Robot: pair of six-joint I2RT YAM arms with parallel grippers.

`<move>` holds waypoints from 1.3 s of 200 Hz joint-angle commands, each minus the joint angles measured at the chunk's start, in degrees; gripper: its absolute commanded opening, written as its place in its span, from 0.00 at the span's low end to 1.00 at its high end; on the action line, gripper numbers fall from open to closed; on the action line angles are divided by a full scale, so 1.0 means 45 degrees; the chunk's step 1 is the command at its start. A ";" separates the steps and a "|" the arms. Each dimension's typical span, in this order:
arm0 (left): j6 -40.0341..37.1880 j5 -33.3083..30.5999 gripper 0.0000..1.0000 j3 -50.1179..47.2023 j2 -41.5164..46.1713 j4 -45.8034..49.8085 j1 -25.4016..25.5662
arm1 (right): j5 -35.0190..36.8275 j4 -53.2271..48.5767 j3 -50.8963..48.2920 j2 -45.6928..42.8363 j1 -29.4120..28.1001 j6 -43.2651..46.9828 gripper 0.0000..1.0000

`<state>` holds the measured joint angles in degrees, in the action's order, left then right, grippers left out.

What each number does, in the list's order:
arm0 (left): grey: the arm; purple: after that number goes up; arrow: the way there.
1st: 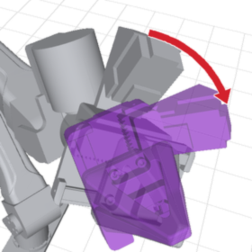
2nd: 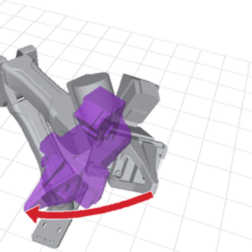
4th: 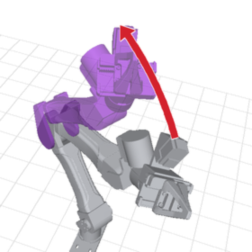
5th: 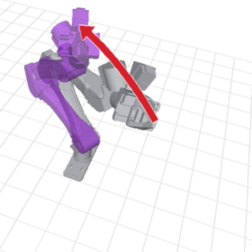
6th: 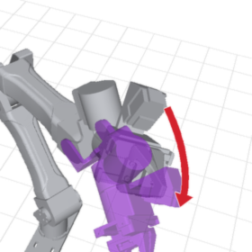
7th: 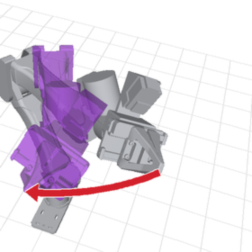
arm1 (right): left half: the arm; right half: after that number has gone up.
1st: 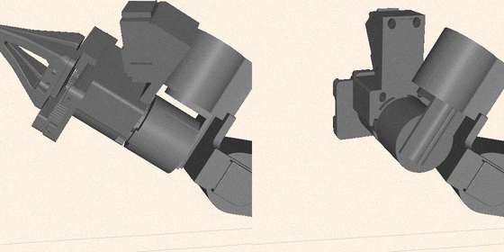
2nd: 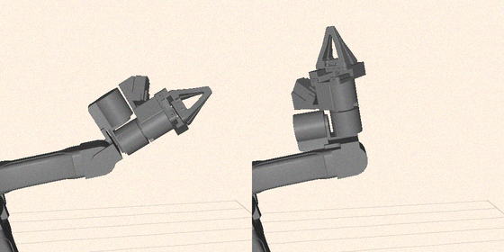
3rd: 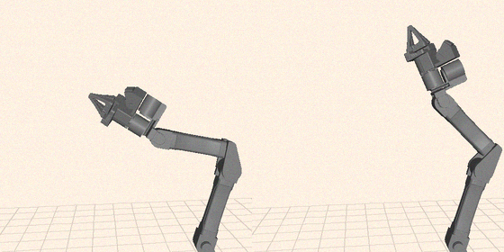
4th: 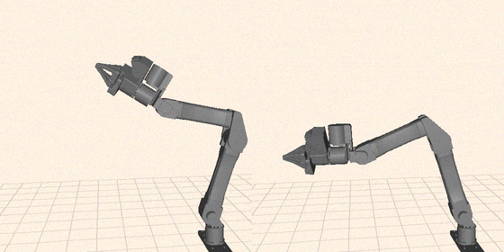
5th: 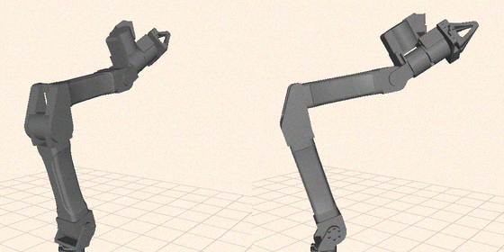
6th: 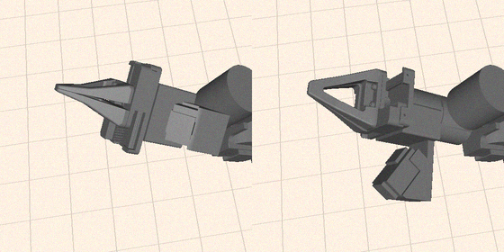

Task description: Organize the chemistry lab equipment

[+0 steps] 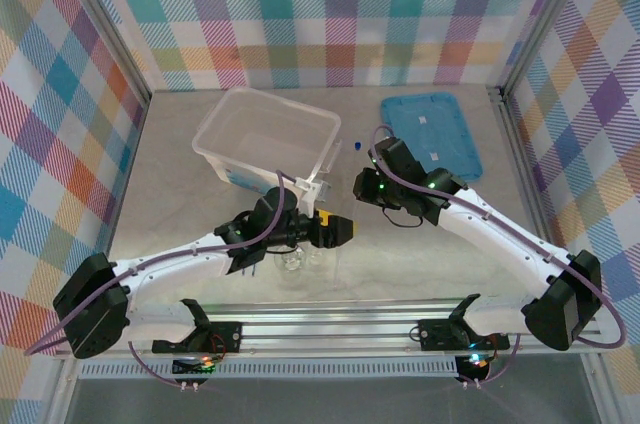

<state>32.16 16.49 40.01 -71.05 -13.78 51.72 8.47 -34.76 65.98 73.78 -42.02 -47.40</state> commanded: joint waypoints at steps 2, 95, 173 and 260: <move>0.0584 0.0405 0.77 0.0213 -0.0382 -0.1040 0.0119 | -0.0368 0.0604 0.0359 -0.0351 -0.0110 -0.0261 0.17; 0.0776 0.0495 0.46 0.0444 -0.0797 -0.1254 0.0107 | -0.0296 0.1041 0.0515 0.0078 -0.0447 -0.0409 0.17; 0.0722 0.0006 0.27 0.0288 -0.0430 -0.0958 0.0049 | -0.0172 0.0948 0.0632 0.0344 -0.0486 -0.0329 0.17; 0.0033 -0.0402 0.01 0.0428 -0.0167 -0.0022 -0.0049 | -0.0181 0.0872 0.0670 0.0480 -0.0526 -0.0334 0.17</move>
<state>34.89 15.77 40.25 -73.63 -14.74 51.66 7.44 -30.87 66.98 74.96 -43.97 -48.86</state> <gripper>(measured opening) 0.135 0.170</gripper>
